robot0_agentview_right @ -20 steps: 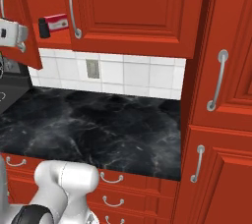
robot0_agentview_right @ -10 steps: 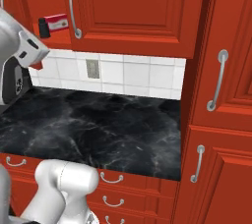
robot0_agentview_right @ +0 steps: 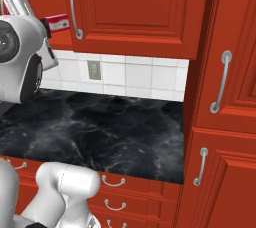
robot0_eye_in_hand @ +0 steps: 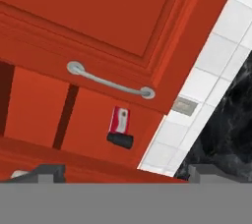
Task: The dining table condiment station is running low on shaker. Refill the condiment station by opening the cabinet and taking the shaker from the cabinet and placing it on the dining table.
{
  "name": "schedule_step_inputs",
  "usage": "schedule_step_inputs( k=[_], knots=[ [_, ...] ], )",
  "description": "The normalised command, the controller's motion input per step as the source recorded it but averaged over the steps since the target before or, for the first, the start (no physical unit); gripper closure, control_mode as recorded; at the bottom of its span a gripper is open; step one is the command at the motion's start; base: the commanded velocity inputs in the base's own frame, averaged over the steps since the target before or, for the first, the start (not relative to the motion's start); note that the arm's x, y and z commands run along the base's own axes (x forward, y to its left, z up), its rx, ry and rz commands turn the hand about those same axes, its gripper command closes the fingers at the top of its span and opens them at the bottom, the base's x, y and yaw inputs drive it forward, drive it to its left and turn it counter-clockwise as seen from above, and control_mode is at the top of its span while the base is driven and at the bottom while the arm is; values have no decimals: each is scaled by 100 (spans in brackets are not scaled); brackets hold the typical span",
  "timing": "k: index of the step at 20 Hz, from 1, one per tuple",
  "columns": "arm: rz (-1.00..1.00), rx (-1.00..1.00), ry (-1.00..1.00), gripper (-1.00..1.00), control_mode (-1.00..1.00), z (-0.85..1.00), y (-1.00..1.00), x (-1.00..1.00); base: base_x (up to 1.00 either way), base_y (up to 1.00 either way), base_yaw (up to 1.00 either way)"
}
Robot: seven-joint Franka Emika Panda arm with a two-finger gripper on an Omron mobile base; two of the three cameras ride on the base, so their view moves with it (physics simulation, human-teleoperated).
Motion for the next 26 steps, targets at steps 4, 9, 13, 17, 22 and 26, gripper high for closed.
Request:
schedule_step_inputs(
  k=[4, 9, 13, 17, 22, 26],
  knots=[
    [7, 13, 19, -100, -100, -3, -5, 0, 0, 0, 0],
    [8, 0, 12, -100, -100, -15, 16, 18, 0, 0, 0],
    [9, 0, 12, -100, -100, -22, 24, 30, 0, 0, 0],
    [6, 0, 12, -100, -100, -6, 11, 45, 0, 0, 0],
    [4, 0, 8, -100, -100, -2, 1, 44, 0, 0, 0],
    [7, 0, 6, -100, -100, -14, 14, 32, 0, 0, 0]
  ],
)
